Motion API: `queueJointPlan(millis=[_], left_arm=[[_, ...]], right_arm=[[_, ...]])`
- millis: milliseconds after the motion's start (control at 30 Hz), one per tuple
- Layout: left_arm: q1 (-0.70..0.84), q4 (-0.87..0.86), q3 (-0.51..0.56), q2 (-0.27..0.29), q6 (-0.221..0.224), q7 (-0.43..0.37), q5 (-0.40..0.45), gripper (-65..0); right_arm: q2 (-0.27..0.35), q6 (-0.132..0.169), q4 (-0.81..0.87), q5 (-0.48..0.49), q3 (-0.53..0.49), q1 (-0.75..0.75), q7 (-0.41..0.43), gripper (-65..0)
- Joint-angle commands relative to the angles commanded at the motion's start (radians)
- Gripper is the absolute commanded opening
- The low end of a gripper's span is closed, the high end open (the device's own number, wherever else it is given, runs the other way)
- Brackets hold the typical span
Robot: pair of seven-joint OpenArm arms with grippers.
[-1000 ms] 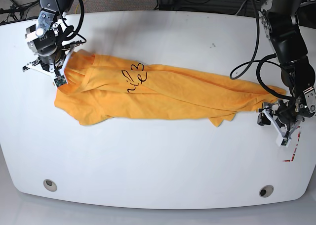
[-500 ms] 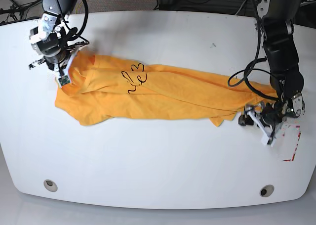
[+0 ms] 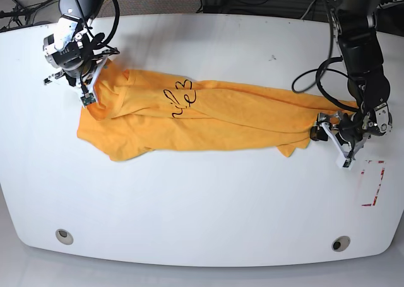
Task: Fold the T-shirt properly
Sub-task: 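Grasp the shirt edge with the left gripper and pull it taut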
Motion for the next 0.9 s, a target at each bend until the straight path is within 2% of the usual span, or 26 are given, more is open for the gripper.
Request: queueJointPlan(millis=[433,667,800,900], left_arm=[[-0.041,0.078,-0.017,-0.005,0.0,0.089,0.003,-19.3],[-0.038,0.081,-0.017,-0.005,0.0,0.092,0.005,-11.7],[-0.031,0.081,-0.018,-0.008,0.0,0.092,0.005,-10.4],[-0.017,0.08,-0.02,-0.041,0.0,0.103,-0.002,-10.4]], right_arm=[[0.0,0.0,0.006,0.0,0.0,-0.006,-0.014,-63.7],[0.0,0.0,0.006,0.0,0.0,-0.006,-0.014,-63.7],[0.0,0.0,0.005,0.0,0.0,-0.006,-0.014,-63.7],[0.0,0.0,0.005,0.0,0.0,-0.006,-0.014,-63.7]])
